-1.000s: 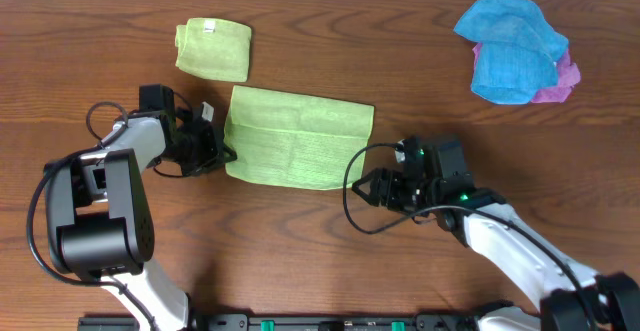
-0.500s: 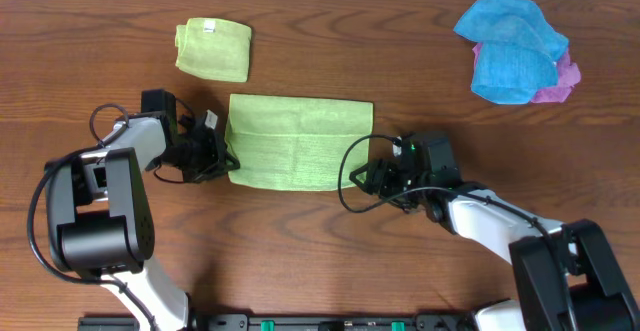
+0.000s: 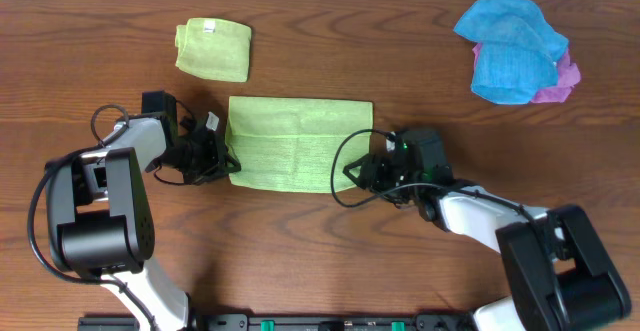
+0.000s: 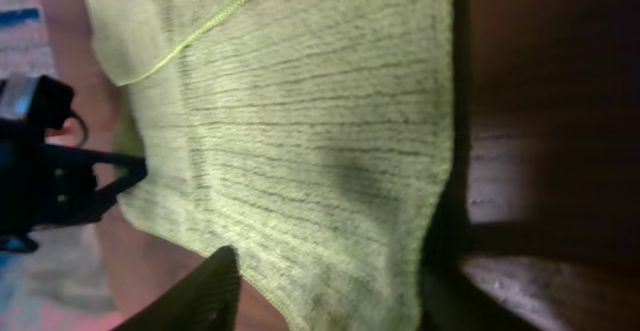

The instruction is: Fold the cloth

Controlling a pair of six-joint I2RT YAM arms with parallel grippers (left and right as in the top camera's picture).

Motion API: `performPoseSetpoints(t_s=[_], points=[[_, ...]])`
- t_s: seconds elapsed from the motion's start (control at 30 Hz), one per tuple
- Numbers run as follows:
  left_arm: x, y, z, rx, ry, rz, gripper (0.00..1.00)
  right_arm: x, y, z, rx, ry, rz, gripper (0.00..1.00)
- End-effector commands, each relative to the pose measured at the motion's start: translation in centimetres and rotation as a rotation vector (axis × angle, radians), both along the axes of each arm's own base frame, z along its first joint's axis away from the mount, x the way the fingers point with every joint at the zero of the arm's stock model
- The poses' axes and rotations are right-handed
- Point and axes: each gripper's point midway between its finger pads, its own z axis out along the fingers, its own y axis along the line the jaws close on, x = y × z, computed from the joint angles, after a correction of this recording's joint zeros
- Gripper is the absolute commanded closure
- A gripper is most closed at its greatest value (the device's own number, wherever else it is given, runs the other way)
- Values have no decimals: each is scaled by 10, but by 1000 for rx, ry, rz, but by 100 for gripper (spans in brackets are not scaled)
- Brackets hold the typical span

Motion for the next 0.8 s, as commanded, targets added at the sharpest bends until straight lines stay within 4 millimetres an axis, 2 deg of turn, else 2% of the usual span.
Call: performPoseSetpoints(t_s=[0.0,0.03,0.07,0.17,0.37,0.53,0.63,0.77], points=[[-10,-3,-9,-8,28,-22,94,-14,-10,-32,-77,86,-32,72],[-10,-4,-8,-14,29,-23,94,-13,-10,-32,-79,75,-26,89],[-10,-5,-7,-23,28,-23,94,-11,-9,-30,-77,53,-14,99],[-9,-10,-2,-59,12,-34,94,-2,-6,-21,-64,-9,-3,99],[-7,-18,23,-122,-39,-41,94,16,-2,29,42,-145,15,99],[-1,-23,66,-154,-148,-40,94,21,-2,85,95,-286,10,99],[2,-24,100,-159,-224,-15,94,17,-3,118,123,-362,13,99],[3,-27,144,-178,-323,20,94,10,-5,153,149,-446,12,99]])
